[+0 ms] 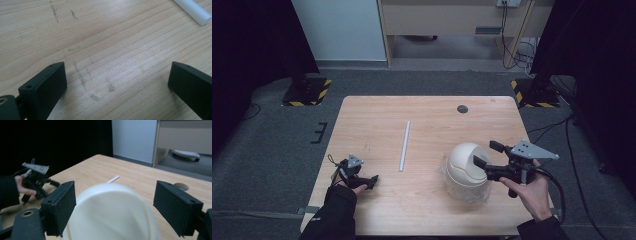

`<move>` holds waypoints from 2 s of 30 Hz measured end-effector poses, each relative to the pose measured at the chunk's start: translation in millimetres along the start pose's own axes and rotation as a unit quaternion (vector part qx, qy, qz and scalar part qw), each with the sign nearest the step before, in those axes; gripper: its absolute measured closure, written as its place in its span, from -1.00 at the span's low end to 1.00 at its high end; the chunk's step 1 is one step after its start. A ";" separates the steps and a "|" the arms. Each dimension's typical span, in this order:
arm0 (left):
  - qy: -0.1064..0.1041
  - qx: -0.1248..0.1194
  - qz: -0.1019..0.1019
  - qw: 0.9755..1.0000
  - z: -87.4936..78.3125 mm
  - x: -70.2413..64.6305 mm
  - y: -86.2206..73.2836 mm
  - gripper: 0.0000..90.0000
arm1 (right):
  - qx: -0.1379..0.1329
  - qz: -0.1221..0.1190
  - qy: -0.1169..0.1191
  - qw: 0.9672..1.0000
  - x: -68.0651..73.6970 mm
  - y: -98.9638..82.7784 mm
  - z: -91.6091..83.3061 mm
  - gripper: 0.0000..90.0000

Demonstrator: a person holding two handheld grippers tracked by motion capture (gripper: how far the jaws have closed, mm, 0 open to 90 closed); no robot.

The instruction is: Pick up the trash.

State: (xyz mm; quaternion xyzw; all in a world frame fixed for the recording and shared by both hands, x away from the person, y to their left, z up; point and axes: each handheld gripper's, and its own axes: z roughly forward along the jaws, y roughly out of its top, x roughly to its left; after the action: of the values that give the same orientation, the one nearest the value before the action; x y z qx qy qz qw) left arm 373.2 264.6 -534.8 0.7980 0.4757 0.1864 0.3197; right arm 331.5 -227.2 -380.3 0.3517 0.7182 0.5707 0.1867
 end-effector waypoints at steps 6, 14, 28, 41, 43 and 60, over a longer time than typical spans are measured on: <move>0.001 0.000 0.000 1.000 -0.1 -0.1 0.0 -0.97 | 0.022 -0.005 0.018 1.000 17.0 -12.1 4.4 -0.60; -0.001 0.002 0.001 1.000 -0.3 -0.2 0.2 -0.97 | 0.049 0.004 0.020 0.999 21.4 -33.2 11.5 -0.59; -0.002 0.004 0.002 1.000 -0.8 -0.4 1.0 -0.94 | 0.095 0.009 0.038 0.995 25.6 -49.7 24.9 -0.61; -0.014 0.012 -0.010 1.000 -6.3 0.5 4.6 -0.68 | 0.031 0.032 0.012 0.999 5.6 -25.2 -4.6 -0.60; -0.015 0.012 -0.012 1.000 -7.0 0.3 5.0 -0.65 | 0.020 0.035 0.004 0.999 0.5 -21.6 -9.5 -0.60; -0.022 -0.054 -0.024 0.998 -22.6 -3.0 22.6 -0.43 | -0.012 0.082 -0.151 0.985 -68.1 -38.7 -21.9 -0.65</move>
State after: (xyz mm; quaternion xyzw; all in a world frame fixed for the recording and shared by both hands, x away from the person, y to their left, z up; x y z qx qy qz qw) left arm 372.6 261.7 -502.8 0.7716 0.4771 0.1867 0.3771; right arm 352.0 -295.1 -420.1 0.4894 0.6436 0.5327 0.2500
